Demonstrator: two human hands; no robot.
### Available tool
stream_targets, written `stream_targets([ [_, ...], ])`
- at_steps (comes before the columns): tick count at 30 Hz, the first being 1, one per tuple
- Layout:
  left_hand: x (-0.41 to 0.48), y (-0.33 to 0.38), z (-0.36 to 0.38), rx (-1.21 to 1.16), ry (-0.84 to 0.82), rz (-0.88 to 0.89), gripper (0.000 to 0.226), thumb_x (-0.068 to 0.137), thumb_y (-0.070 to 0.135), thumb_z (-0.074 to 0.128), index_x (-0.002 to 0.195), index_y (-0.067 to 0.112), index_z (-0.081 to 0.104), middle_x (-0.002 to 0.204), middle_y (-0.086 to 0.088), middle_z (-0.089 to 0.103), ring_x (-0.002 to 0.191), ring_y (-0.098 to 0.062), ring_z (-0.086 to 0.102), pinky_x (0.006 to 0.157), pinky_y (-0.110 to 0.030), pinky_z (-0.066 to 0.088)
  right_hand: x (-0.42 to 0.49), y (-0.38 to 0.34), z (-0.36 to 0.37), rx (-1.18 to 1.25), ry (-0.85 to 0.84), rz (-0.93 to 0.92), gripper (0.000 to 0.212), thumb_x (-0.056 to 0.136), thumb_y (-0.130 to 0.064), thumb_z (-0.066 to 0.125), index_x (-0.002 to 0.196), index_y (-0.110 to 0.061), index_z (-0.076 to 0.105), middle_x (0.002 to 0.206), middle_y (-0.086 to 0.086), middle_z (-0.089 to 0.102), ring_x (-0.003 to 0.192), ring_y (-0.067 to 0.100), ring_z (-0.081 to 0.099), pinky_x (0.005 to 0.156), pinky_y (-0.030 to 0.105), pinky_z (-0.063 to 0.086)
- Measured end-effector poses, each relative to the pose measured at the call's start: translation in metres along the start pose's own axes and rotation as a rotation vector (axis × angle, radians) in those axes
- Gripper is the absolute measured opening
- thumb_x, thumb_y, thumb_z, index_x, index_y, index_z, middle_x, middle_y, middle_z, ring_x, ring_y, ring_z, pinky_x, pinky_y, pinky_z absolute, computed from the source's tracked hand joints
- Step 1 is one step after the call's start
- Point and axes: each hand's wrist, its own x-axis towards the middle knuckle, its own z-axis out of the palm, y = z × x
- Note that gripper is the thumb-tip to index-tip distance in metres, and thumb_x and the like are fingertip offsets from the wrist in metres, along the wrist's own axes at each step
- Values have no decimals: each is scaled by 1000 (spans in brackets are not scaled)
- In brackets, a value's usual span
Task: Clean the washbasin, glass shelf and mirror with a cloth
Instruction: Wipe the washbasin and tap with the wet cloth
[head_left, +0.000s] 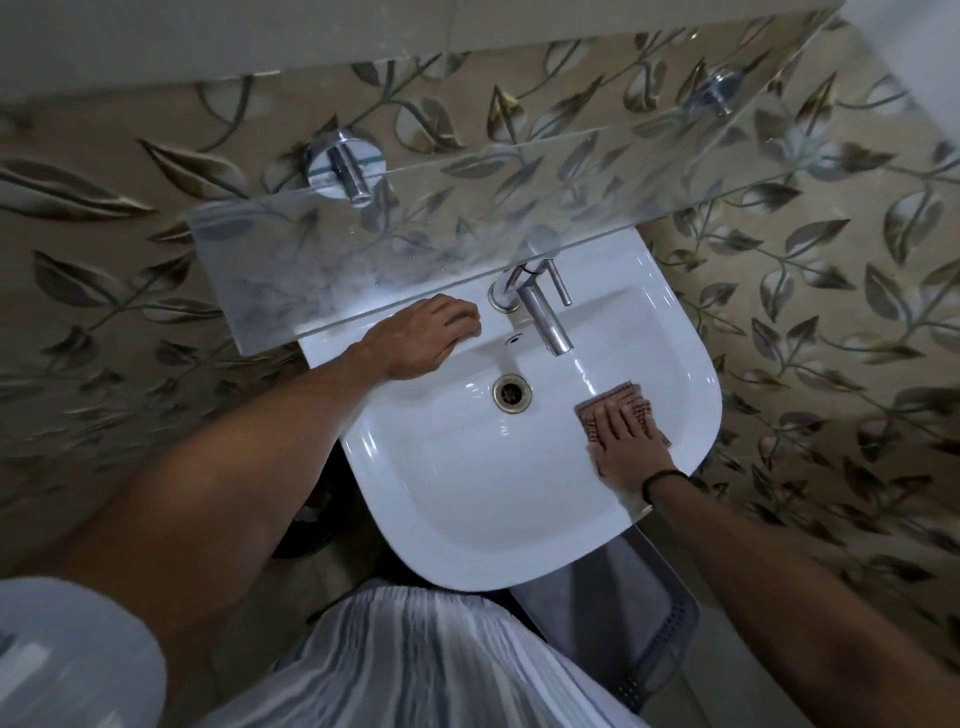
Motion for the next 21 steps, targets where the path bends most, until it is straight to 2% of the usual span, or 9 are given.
stream_targets([
  [3,1,1,-2,22,-20,-4,32,104,16,38,128,13,59,138,-6,55,119,-28,50,99,-36,43,-10,-35,14,-27,-18,-104,91,83,-56,-22,160,-14,3,168,10,8,155,29,5,123,55,-1],
  [5,1,4,-3,33,-32,-12,34,104,17,35,128,13,59,138,-7,54,119,-29,49,99,-37,43,-15,-54,29,-105,-67,-246,113,70,-63,-41,160,-15,7,168,9,6,155,30,2,122,57,-1],
  [6,1,5,-3,36,-34,-13,33,104,16,36,128,12,59,138,-7,54,119,-29,49,99,-37,43,-19,-60,32,-139,-107,-340,115,69,-65,-41,160,-16,9,168,9,2,155,31,-1,122,58,0],
  [9,1,6,-3,53,-44,-17,28,103,8,46,128,11,58,139,-8,54,120,-30,50,99,-39,46,-32,-58,21,-279,-177,-639,73,94,-48,-6,156,-23,24,168,7,-7,154,30,-10,121,57,5],
  [11,2,7,-3,74,-64,-13,27,102,6,51,127,12,57,138,-7,54,120,-30,51,98,-39,48,-31,-40,9,-319,-221,-707,52,104,-33,16,154,-23,28,168,5,-9,154,28,-11,121,56,10],
  [13,6,9,-7,90,-76,9,19,103,9,50,120,11,58,132,-7,58,117,-30,53,94,-40,49,-21,-17,2,-327,-258,-638,47,107,-26,28,155,-23,26,168,3,-12,154,26,-13,120,60,11],
  [15,11,16,-11,96,-62,27,19,107,18,43,112,11,59,122,-7,60,109,-29,55,91,-39,47,-9,9,-2,-275,-200,-469,52,108,-36,24,158,-26,16,168,1,-13,154,23,-12,122,57,6],
  [18,7,25,-6,96,-55,13,30,109,33,36,119,13,57,123,-7,55,112,-28,51,98,-39,44,8,34,-1,-149,-29,-213,64,103,-54,9,160,-28,-1,168,-3,-9,155,17,-7,123,48,0],
  [21,-2,27,3,60,-75,-74,37,107,39,36,128,15,54,136,-10,48,122,-31,47,105,-40,42,20,37,7,-98,88,-175,92,77,-59,-18,161,-26,1,168,-2,-5,155,18,-4,123,46,1],
])
